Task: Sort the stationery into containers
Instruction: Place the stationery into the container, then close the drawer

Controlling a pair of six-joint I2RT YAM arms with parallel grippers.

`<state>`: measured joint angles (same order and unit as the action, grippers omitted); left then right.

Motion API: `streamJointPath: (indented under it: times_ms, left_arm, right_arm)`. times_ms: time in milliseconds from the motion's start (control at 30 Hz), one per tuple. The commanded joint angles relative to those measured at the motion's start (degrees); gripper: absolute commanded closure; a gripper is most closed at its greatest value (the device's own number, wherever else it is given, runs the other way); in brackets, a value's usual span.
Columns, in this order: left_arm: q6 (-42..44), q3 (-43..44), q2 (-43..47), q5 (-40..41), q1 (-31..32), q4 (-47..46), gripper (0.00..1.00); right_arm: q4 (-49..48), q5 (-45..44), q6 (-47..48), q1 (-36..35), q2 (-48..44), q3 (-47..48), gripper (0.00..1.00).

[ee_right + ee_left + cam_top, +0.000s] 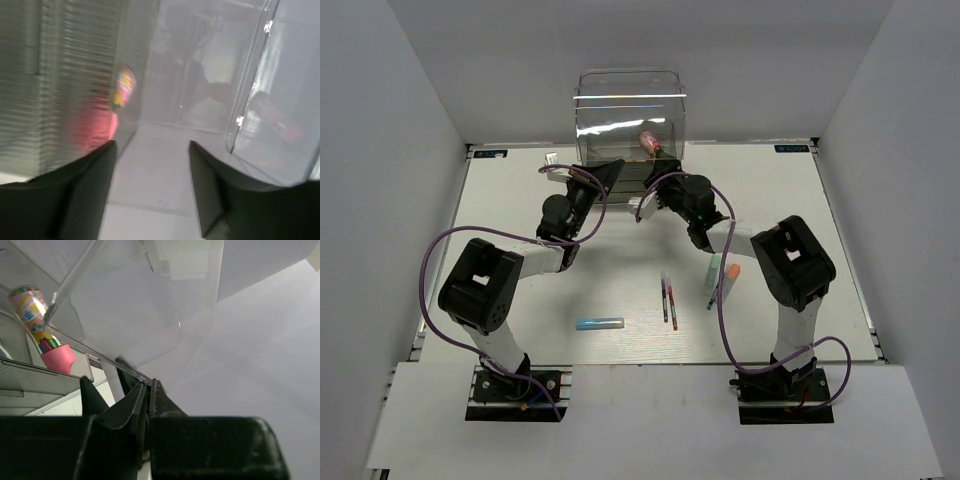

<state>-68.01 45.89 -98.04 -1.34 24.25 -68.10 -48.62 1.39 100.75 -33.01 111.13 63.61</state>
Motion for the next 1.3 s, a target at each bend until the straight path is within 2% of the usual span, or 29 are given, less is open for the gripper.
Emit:
streamJointPath:
  times_ms: [0, 33, 133, 167, 200, 233, 267, 300, 433, 467, 567, 600, 700, 867, 933, 1000, 1267]
  left_arm:
    - [0.51, 2.10, 1.62, 0.64, 0.01, -2.22, 0.98]
    - [0.51, 2.10, 1.62, 0.64, 0.01, -2.22, 0.98]
    - [0.51, 2.10, 1.62, 0.64, 0.01, -2.22, 0.98]
    - [0.51, 2.10, 1.62, 0.64, 0.01, -2.22, 0.98]
    - [0.51, 2.10, 1.62, 0.64, 0.01, -2.22, 0.98]
    - [0.51, 2.10, 1.62, 0.64, 0.01, -1.70, 0.98]
    - [0.51, 2.10, 1.62, 0.64, 0.01, -1.69, 0.98]
    - [0.51, 1.40, 1.62, 0.64, 0.01, -1.69, 0.98]
    - [-0.02, 0.78, 1.62, 1.87, 0.01, 2.25, 0.98]
    - [-0.02, 0.17, 1.62, 2.65, 0.01, 3.31, 0.95]
    - [-0.63, -0.45, 1.62, 4.15, 0.01, 6.83, 0.95]
    - [-0.63, -0.97, 1.62, 4.16, 0.01, 7.53, 0.93]
    - [-1.16, -0.98, 1.10, 4.77, 0.01, 9.73, 0.88]
    - [-1.16, -0.98, 1.10, 5.30, 0.01, 12.72, 0.71]
    - [-1.16, -1.50, 2.41, 5.30, 0.01, 16.75, 0.66]
    - [-1.16, -2.11, 4.16, 6.70, 0.01, 23.14, 0.59]
    - [-3.45, -4.15, 5.50, 7.85, 0.53, 30.48, 0.45]
  right_arm:
    - [-5.00, 7.39, -5.90, 0.23, -7.31, -5.84, 0.38]
    - [-4.82, 11.40, -6.70, 0.23, -8.20, -7.09, 0.48]
    - [-3.33, 17.59, -10.55, 0.84, -13.30, -13.42, 0.68]
    - [-2.45, 19.77, -11.01, 0.93, -15.75, -14.39, 0.81]
    - [-1.66, 21.97, -11.10, 1.28, -16.29, -17.35, 0.88]
    - [-0.17, 22.34, -13.80, 1.11, -16.99, -18.17, 0.99]
    - [1.67, 23.30, -15.04, 1.20, -19.00, -19.22, 1.00]
    - [4.21, 23.57, -16.01, 1.20, -19.72, -19.93, 1.00]
    - [14.06, 24.01, -32.68, 1.11, -24.98, -19.24, 1.00]
    - [18.95, 23.58, -37.51, 1.02, -25.52, -18.79, 0.96]
    - [23.73, 22.87, -46.58, 1.20, -27.54, -17.65, 0.75]
    - [24.97, 22.00, -47.91, 1.02, -27.90, -17.91, 0.61]
    - [27.26, 20.77, -53.54, 1.29, -29.74, -19.05, 0.49]
    - [34.20, 19.71, -64.25, 1.81, -30.98, -17.66, 0.44]
    - [37.09, 19.44, -68.74, 2.60, -30.54, -17.12, 0.40]
    - [38.07, 19.62, -73.58, 3.04, -30.54, -17.03, 0.40]
    - [39.04, 19.88, -82.01, 6.12, -31.41, -19.05, 0.40]
